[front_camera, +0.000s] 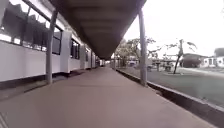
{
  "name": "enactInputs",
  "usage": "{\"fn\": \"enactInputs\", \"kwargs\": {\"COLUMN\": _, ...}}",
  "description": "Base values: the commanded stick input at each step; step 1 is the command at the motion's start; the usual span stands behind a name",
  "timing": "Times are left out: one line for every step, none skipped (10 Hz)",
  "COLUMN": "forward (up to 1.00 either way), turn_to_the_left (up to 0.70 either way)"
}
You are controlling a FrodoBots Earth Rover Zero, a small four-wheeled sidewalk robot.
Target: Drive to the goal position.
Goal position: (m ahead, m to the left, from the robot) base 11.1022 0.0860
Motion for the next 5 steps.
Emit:
{"fn": "enactInputs", "kwargs": {"forward": 0.7, "turn_to_the_left": 0.0}}
{"fn": "enactInputs", "kwargs": {"forward": 0.7, "turn_to_the_left": 0.0}}
{"fn": "enactInputs", "kwargs": {"forward": 0.7, "turn_to_the_left": 0.0}}
{"fn": "enactInputs", "kwargs": {"forward": 0.7, "turn_to_the_left": 0.0}}
{"fn": "enactInputs", "kwargs": {"forward": 0.7, "turn_to_the_left": 0.0}}
